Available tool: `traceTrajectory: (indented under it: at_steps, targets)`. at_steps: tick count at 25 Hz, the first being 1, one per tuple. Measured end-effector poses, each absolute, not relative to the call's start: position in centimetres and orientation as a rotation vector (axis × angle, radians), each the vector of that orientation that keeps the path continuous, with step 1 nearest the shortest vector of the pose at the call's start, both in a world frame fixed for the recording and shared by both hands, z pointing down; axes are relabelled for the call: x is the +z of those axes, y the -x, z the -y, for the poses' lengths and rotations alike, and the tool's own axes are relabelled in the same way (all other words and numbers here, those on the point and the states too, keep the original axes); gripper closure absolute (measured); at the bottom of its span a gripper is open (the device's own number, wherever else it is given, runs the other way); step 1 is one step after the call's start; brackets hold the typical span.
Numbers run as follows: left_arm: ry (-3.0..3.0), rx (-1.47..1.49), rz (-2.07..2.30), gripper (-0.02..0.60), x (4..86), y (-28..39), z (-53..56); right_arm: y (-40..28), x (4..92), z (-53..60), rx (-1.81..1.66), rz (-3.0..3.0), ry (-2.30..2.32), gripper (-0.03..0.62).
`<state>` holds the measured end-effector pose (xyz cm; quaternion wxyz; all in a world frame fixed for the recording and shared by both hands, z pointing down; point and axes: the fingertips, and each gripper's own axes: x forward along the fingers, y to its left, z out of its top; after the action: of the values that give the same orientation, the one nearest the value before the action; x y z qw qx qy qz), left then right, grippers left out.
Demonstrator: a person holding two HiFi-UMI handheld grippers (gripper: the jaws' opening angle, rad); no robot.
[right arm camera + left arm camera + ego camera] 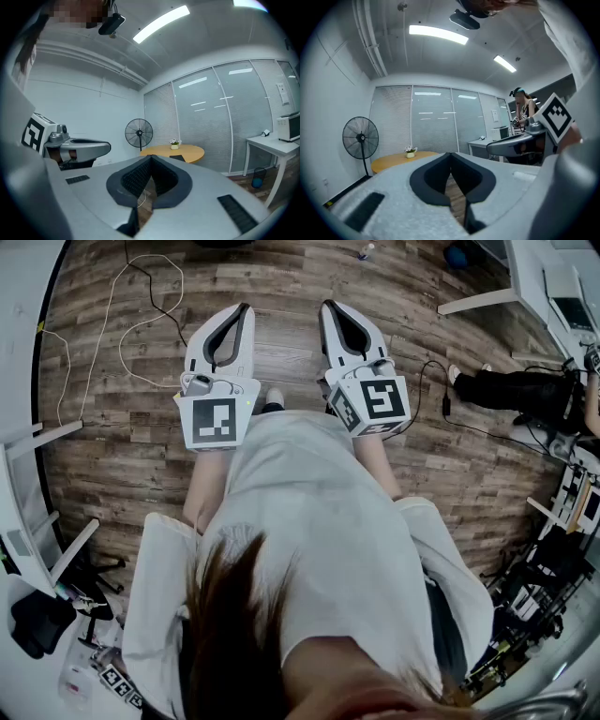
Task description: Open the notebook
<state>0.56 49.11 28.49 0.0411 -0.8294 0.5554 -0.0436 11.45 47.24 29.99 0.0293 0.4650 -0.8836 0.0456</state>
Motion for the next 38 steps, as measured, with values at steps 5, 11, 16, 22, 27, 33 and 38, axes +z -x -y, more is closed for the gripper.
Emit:
traceTrajectory:
  at_steps: [5, 11, 16, 22, 27, 33, 38]
  targets:
    - [2.543, -0.143, -1.717, 0.565, 28.4, -0.4, -49.6, -11.6, 29.5, -47.8, 0.139, 2.727, -1.43, 0.592]
    - [2.552, -0.118, -1.692, 0.565, 28.0, -1.0, -49.6, -12.4, 29.4, -48.0, 0.11, 2.718, -1.438, 0.592]
    - [2.56, -0.106, -1.69, 0.563, 27.7, -1.5, -49.5, -12.9, 29.4, -47.7, 0.106, 2.711, -1.446, 0.592]
    - [2.573, -0.081, -1.678, 0.565, 27.4, -2.9, -49.6, -13.8, 29.0, -48.2, 0.155, 2.777, -1.478, 0.591]
    - [2.566, -0.109, -1.673, 0.563, 27.5, -3.5, -49.6, -15.1, 29.1, -48.1, 0.167, 2.75, -1.498, 0.591]
    - [2.597, -0.137, -1.653, 0.553, 28.2, -2.9, -48.8, -14.7, 29.7, -47.7, 0.182, 2.731, -1.497, 0.591]
    - [2.676, -0.147, -1.585, 0.489, 29.4, -2.9, -46.7, -14.1, 30.3, -46.2, 0.196, 2.698, -1.509, 0.591]
